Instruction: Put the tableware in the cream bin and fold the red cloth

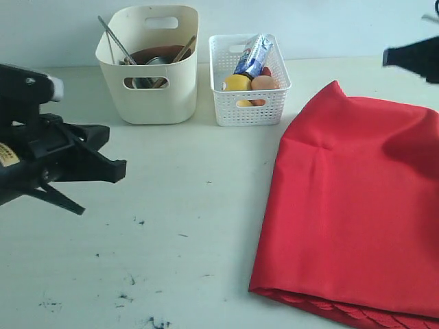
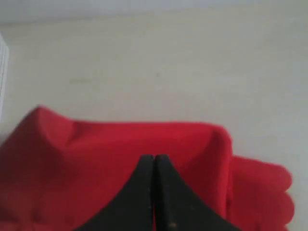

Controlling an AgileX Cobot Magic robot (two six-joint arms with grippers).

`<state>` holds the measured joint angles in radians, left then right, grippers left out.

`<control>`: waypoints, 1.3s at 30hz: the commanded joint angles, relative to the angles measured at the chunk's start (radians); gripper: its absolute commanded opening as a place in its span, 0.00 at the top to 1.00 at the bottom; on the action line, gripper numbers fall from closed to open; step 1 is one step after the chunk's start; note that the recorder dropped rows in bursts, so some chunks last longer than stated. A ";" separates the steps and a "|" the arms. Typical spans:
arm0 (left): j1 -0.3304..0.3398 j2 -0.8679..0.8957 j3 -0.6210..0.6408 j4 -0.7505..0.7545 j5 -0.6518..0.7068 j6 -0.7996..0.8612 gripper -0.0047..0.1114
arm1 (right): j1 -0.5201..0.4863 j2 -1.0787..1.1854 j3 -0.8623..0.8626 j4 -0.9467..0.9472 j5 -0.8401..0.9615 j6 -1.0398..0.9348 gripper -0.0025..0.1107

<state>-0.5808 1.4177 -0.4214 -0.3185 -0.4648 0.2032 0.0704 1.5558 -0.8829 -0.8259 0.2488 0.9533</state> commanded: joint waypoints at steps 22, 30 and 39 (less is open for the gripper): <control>0.001 -0.440 0.286 -0.088 -0.247 -0.030 0.95 | -0.176 0.543 -0.247 -0.135 -0.194 -0.115 0.98; 0.001 -0.440 0.286 -0.088 -0.247 -0.023 0.95 | -0.176 0.519 -0.326 -0.023 -0.283 -0.113 0.98; 0.001 -0.440 0.286 -0.089 -0.242 -0.023 0.95 | -0.176 0.450 -0.299 0.068 0.063 -0.115 0.98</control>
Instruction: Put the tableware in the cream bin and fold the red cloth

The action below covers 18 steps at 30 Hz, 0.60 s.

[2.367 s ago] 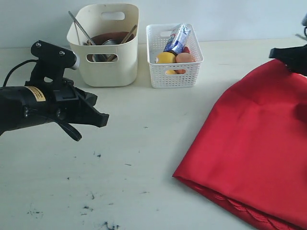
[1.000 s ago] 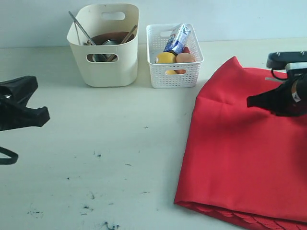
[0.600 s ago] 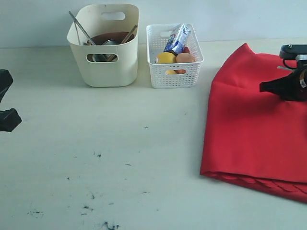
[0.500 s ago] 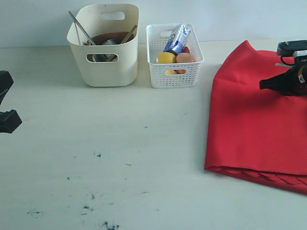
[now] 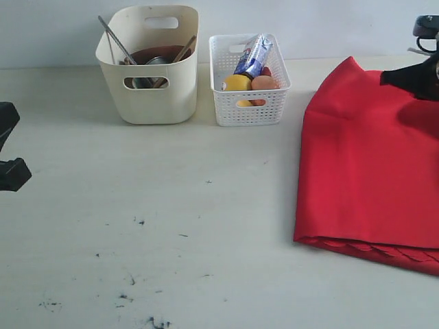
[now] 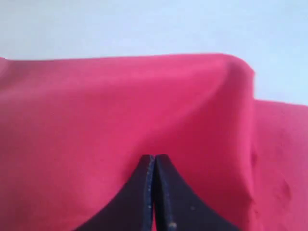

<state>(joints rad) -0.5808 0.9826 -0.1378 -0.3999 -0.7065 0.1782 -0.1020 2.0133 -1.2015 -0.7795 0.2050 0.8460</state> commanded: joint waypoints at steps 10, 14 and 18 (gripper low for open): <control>0.001 -0.005 0.003 -0.008 0.018 0.002 0.95 | 0.004 0.124 0.056 0.016 -0.238 -0.014 0.98; 0.001 -0.005 0.003 -0.008 0.020 0.002 0.95 | 0.021 0.203 -0.045 -0.046 -0.242 -0.019 0.98; 0.001 -0.005 0.003 -0.008 0.020 0.002 0.95 | 0.091 0.269 -0.146 -0.165 -0.231 -0.026 0.98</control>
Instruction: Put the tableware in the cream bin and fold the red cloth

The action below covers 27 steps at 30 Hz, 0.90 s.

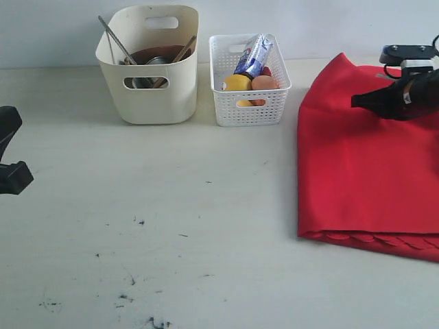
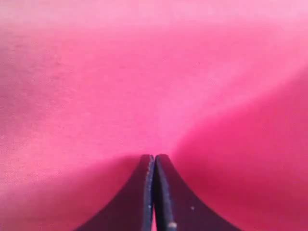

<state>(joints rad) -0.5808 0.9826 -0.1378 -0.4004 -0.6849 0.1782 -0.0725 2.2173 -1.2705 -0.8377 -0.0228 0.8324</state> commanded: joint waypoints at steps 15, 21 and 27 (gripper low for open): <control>0.001 -0.005 0.003 -0.007 -0.002 0.004 0.95 | 0.140 -0.036 -0.184 -0.078 0.499 0.031 0.98; 0.001 -0.005 0.003 -0.007 0.000 0.004 0.95 | 0.140 -0.098 0.041 -0.011 0.287 0.031 0.98; 0.001 -0.005 0.003 -0.007 0.005 0.002 0.95 | 0.140 -0.070 0.122 0.005 0.109 0.031 0.98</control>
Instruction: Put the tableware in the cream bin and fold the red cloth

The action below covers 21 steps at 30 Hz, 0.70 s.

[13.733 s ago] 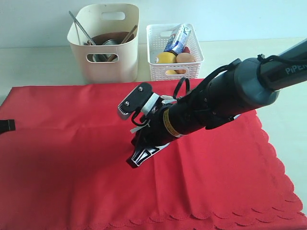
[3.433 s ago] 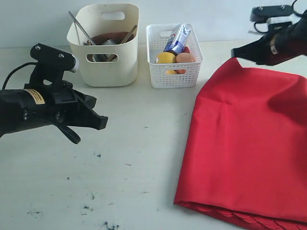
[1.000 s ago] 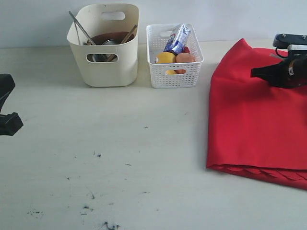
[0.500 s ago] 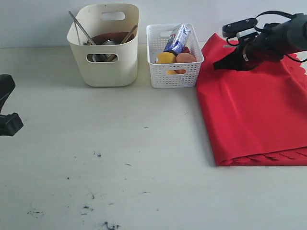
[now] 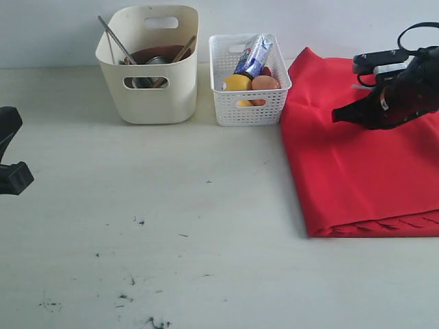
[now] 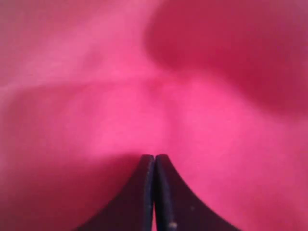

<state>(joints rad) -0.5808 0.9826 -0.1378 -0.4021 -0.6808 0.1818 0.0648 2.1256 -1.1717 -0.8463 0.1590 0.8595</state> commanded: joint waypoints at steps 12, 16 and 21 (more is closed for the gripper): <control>0.001 -0.005 0.003 -0.006 0.001 -0.002 0.95 | -0.001 0.189 -0.248 0.017 0.005 0.004 0.98; 0.001 -0.005 0.003 -0.006 0.001 -0.002 0.95 | -0.001 0.205 -0.310 0.031 0.083 0.004 0.98; 0.001 -0.005 0.003 -0.006 0.001 -0.002 0.95 | -0.001 0.194 -0.310 0.031 0.126 0.004 0.98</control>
<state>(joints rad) -0.5808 0.9826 -0.1362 -0.4021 -0.6807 0.1818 0.0666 2.3127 -1.4808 -0.8256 0.2143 0.8639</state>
